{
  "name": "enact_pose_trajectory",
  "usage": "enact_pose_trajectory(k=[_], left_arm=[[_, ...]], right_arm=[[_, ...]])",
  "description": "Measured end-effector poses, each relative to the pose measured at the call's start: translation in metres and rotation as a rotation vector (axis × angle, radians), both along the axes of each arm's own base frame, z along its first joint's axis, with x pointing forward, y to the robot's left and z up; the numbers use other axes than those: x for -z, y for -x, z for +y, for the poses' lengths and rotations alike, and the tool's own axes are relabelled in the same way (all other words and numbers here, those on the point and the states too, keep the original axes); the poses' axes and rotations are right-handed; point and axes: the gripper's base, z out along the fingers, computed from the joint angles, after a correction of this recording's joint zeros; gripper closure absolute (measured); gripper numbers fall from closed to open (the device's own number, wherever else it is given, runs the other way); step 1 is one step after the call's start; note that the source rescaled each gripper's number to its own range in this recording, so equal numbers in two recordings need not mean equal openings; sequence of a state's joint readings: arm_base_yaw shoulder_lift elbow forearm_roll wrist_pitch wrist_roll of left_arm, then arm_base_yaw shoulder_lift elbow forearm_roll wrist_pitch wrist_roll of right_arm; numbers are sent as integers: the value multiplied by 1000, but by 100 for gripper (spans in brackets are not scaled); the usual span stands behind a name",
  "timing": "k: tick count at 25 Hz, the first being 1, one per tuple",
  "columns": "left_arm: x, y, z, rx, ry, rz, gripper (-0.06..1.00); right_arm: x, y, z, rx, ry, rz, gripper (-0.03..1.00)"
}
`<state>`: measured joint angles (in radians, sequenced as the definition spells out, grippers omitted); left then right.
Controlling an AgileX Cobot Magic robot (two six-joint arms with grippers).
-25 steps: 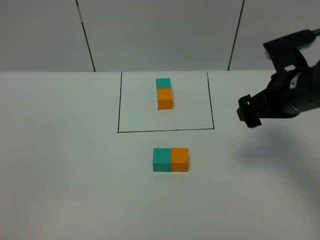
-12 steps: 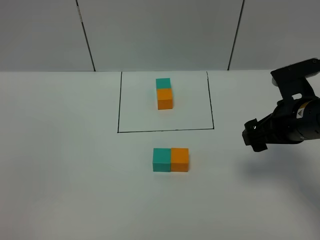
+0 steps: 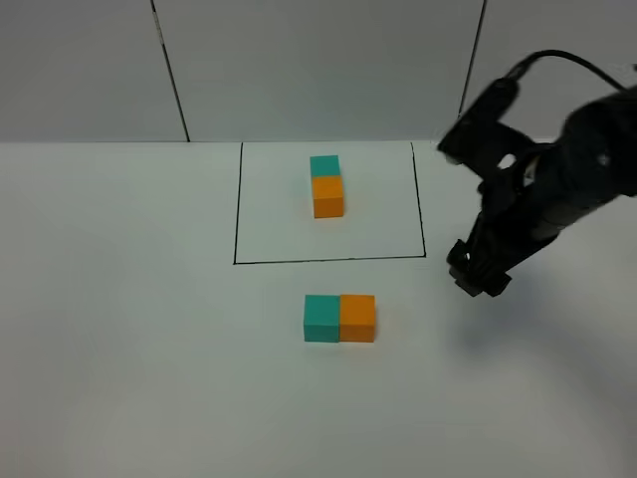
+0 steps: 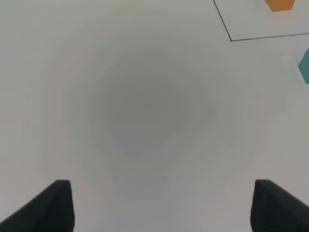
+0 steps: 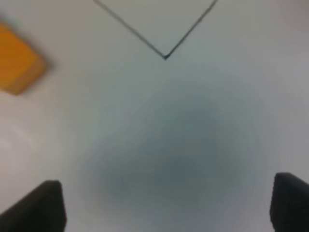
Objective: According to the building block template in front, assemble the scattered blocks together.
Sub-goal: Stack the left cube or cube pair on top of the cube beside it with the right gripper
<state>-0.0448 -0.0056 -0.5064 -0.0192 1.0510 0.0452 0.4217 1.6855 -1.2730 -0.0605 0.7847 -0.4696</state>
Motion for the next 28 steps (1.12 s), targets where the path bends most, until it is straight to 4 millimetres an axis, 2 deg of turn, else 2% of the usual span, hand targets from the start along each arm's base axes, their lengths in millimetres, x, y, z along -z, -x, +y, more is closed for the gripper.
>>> enact_pose_trajectory(k=[5,8,11,14,19,28], left_arm=[[0,0,0,0,0,0,27],[0,0,0,0,0,0,27],[0,0,0,0,0,0,27],[0,0,0,0,0,0,27],[0,0,0,0,0,0,27],[0,0,0,0,0,0,27]], right_arm=[[14,-17,61,-322,153,97,23],[33,-25,97,-427,183,111,23],[52,-30,122,-498,205,126,23],[72,-33,132,-529,222,157,23],[101,-38,137,-536,234,199,23],[124,-42,143,-530,199,192,23]])
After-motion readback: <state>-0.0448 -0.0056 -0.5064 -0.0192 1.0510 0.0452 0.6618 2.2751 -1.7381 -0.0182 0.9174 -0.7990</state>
